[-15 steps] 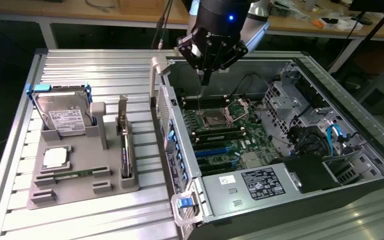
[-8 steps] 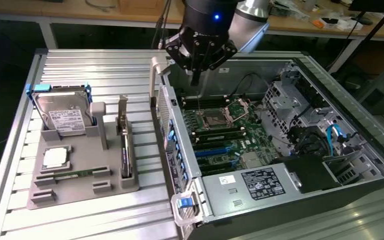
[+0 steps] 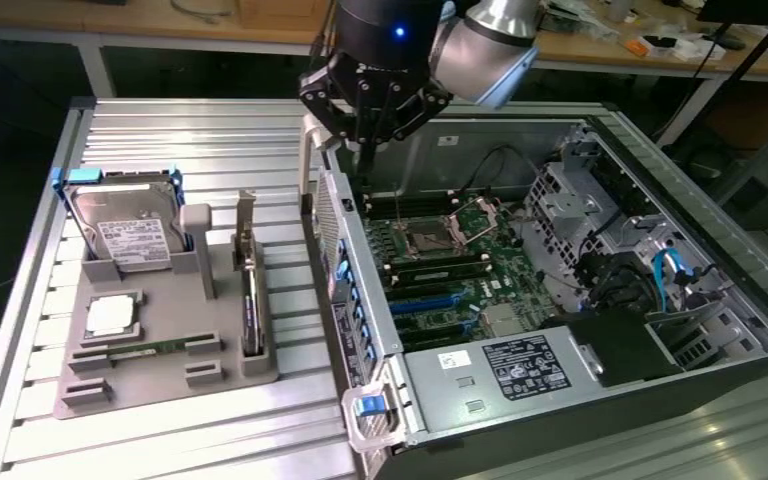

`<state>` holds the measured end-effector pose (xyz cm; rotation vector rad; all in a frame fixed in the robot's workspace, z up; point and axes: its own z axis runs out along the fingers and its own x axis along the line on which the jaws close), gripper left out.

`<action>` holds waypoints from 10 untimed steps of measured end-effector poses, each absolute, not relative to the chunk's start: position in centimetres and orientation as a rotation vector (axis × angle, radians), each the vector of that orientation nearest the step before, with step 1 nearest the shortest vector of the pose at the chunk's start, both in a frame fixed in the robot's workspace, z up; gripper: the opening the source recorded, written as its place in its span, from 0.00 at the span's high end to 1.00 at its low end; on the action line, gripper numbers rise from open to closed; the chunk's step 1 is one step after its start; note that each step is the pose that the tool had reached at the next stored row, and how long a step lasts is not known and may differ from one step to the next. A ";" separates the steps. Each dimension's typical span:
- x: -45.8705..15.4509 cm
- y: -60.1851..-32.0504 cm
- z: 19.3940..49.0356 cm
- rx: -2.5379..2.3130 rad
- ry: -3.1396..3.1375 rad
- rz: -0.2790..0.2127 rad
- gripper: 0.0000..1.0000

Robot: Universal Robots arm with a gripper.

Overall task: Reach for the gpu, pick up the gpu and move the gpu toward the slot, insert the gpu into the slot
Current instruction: 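Reach for the gpu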

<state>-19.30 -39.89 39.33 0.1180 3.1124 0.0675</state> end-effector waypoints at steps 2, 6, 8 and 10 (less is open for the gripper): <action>-20.1 -39.9 39.3 0.118 3.112 0.067 0.89; -21.2 -39.9 39.3 0.118 3.113 0.067 0.89; -21.9 -39.9 39.3 0.118 3.112 0.067 0.89; -22.6 -39.9 39.3 0.118 3.112 0.068 0.89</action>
